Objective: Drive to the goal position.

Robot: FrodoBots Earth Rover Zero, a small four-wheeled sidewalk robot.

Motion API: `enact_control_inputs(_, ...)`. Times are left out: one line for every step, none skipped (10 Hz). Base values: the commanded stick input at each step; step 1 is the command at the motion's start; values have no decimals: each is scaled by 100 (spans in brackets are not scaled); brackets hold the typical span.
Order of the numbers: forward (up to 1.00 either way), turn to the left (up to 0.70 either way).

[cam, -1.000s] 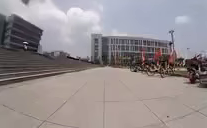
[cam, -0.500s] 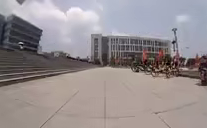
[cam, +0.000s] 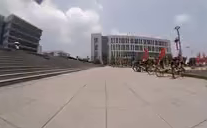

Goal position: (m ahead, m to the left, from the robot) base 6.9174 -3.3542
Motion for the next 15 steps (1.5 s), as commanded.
enact_control_inputs(100,0)
enact_control_inputs(100,0)
enact_control_inputs(100,0)
enact_control_inputs(100,0)
enact_control_inputs(100,0)
enact_control_inputs(100,-1)
enact_control_inputs(100,-10)
enact_control_inputs(100,-3)
enact_control_inputs(100,0)
enact_control_inputs(100,-6)
enact_control_inputs(100,-16)
enact_control_inputs(100,0)
enact_control_inputs(100,0)
enact_control_inputs(100,0)
enact_control_inputs(100,0)
